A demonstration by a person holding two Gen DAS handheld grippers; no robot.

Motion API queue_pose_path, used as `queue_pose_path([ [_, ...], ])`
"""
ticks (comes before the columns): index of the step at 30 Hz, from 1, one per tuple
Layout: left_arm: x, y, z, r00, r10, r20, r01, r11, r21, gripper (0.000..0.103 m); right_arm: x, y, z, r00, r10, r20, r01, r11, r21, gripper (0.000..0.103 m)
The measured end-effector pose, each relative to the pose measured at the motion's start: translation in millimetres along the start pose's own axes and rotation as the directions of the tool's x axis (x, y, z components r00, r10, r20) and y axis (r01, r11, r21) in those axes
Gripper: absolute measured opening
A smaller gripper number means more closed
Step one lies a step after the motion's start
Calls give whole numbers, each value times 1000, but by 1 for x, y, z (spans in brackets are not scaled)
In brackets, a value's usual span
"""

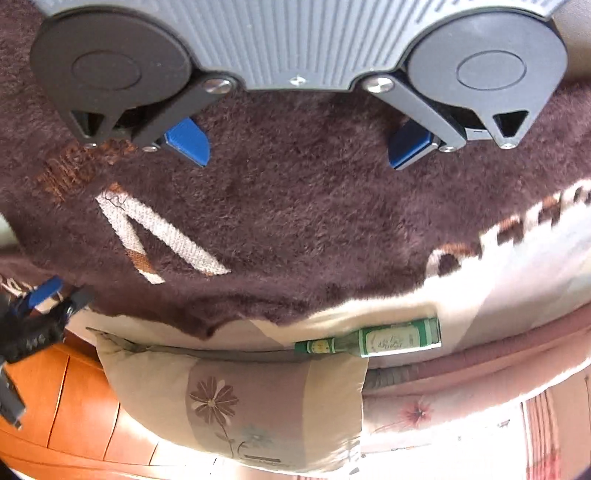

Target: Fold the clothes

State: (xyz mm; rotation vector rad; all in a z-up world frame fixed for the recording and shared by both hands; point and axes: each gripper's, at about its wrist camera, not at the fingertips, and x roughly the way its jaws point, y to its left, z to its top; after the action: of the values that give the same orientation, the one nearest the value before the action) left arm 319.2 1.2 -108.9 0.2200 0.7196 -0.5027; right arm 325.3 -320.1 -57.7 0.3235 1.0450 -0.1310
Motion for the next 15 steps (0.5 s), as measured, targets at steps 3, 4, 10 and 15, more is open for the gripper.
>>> queue_pose_path([
  [3,1,-7,-7,1000,18,-2,-18,997,70,102,23,17,-7,995,-99,6,99,994,-37,103],
  [4,2,-8,-9,1000,21,1,-21,996,81,102,33,17,-6,992,-128,6,128,991,-47,103],
  [10,2,-1,-12,1000,-10,9,9,998,67,102,60,-5,20,987,-123,105,123,992,6,103],
  [15,4,-1,-11,1000,-8,3,8,997,70,102,74,-11,47,982,-133,135,127,991,49,103],
])
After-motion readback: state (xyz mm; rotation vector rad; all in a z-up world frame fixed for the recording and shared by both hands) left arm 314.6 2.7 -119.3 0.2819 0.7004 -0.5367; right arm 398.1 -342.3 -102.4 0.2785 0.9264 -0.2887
